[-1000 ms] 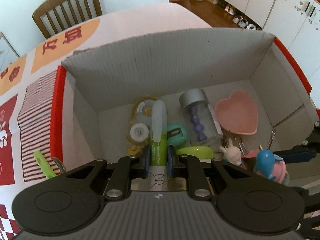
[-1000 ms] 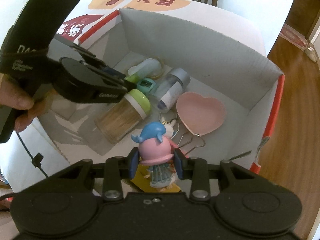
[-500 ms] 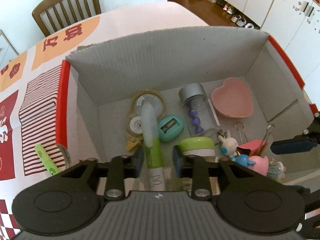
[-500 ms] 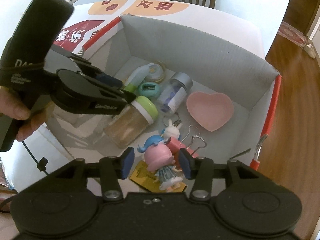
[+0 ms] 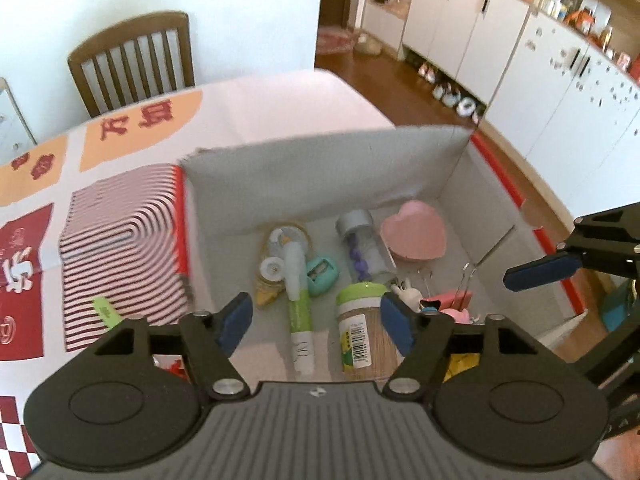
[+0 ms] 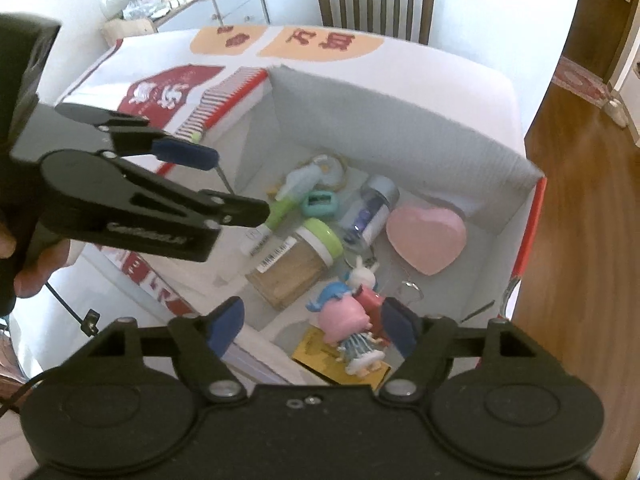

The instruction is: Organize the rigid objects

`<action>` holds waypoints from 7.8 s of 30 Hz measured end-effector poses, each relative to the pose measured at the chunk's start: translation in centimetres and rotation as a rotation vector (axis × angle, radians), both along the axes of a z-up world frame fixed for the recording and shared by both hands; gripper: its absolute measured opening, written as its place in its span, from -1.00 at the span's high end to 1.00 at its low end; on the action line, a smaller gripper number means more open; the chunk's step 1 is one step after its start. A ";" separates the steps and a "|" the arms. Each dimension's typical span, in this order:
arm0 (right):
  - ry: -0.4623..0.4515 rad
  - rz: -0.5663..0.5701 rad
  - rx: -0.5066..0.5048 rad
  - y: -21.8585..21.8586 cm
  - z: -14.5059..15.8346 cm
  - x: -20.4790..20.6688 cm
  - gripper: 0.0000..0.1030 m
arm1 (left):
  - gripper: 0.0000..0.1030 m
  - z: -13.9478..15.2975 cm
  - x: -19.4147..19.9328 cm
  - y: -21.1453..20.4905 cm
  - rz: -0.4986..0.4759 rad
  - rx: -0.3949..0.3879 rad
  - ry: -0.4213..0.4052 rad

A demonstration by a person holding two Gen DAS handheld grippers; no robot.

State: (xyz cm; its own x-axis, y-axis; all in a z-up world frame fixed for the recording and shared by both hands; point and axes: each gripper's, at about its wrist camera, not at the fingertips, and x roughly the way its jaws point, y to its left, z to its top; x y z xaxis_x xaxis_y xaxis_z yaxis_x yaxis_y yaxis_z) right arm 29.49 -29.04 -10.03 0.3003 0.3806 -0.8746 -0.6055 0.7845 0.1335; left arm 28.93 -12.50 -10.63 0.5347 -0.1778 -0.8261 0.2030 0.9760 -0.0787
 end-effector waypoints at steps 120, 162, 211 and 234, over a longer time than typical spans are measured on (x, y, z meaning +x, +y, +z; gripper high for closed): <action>-0.231 -0.078 -0.022 22.5 -3.1 -10.1 0.32 | 0.68 -3.2 -5.5 24.8 0.002 -0.073 -0.008; -0.324 -0.158 -0.040 -0.4 -0.5 -3.5 0.32 | 0.70 5.9 -0.5 1.6 -0.111 -0.080 -0.104; -0.208 -0.141 -0.045 -0.6 -0.5 -4.0 -0.57 | -0.35 0.7 0.7 -2.2 -0.060 0.020 -0.042; -0.327 -0.310 0.017 1.9 3.7 -9.5 -0.87 | -0.55 4.4 -6.4 3.1 -0.142 -0.061 -0.162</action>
